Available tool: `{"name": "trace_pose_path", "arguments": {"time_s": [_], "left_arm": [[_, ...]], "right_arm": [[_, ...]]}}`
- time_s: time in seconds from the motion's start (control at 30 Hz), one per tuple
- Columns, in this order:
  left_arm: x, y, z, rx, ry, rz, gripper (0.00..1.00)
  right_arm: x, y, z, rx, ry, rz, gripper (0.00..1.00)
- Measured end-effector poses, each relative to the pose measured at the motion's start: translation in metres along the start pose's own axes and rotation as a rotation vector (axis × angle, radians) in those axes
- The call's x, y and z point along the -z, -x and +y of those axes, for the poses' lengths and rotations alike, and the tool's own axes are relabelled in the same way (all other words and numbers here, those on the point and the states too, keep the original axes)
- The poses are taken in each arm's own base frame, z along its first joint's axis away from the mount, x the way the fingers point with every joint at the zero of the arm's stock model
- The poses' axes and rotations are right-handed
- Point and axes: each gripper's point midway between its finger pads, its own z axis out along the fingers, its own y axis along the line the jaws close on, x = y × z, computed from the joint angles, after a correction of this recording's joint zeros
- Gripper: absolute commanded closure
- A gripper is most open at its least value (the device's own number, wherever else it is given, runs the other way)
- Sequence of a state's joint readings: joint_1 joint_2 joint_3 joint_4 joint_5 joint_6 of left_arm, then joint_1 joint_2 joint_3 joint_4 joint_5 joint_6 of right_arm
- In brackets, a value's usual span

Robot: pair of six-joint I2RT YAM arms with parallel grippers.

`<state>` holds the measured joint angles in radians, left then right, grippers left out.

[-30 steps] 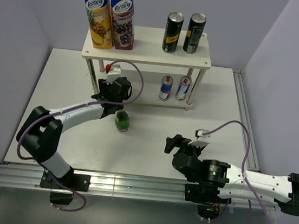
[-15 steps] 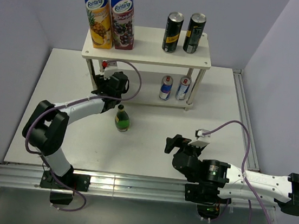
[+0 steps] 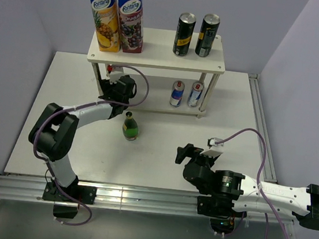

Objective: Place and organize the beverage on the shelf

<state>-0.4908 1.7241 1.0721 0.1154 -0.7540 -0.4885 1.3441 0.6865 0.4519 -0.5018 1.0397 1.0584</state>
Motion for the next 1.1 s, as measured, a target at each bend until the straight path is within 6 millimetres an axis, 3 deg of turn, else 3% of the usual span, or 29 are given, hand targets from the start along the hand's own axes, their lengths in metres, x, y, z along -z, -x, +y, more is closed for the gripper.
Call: {"name": "trace_pose_path", "arguments": {"time_s": [0.17,0.3,0.4,0.7,0.9,1.1], "left_arm": [[-0.003,0.001,-0.004,0.011,0.000,-0.005,0.87],[-0.009,0.003,-0.008,0.032,0.006,-0.010,0.73],[-0.013,0.004,-0.008,0.040,0.016,-0.014,0.54],[-0.013,0.005,-0.008,0.042,0.022,-0.008,0.16],[-0.011,0.005,-0.017,0.053,-0.009,-0.002,0.05],[-0.010,0.005,-0.020,0.054,-0.015,-0.001,0.01]], "right_arm": [[-0.001,-0.001,0.000,0.008,-0.004,0.002,0.00],[-0.001,-0.002,-0.001,0.011,-0.005,0.003,0.00],[-0.001,-0.002,-0.001,0.013,-0.006,0.003,0.00],[-0.001,-0.004,-0.001,0.020,-0.010,0.005,0.00],[-0.002,-0.004,-0.001,0.023,-0.011,0.005,0.00],[-0.002,-0.005,-0.002,0.031,-0.017,0.005,0.00]]}}
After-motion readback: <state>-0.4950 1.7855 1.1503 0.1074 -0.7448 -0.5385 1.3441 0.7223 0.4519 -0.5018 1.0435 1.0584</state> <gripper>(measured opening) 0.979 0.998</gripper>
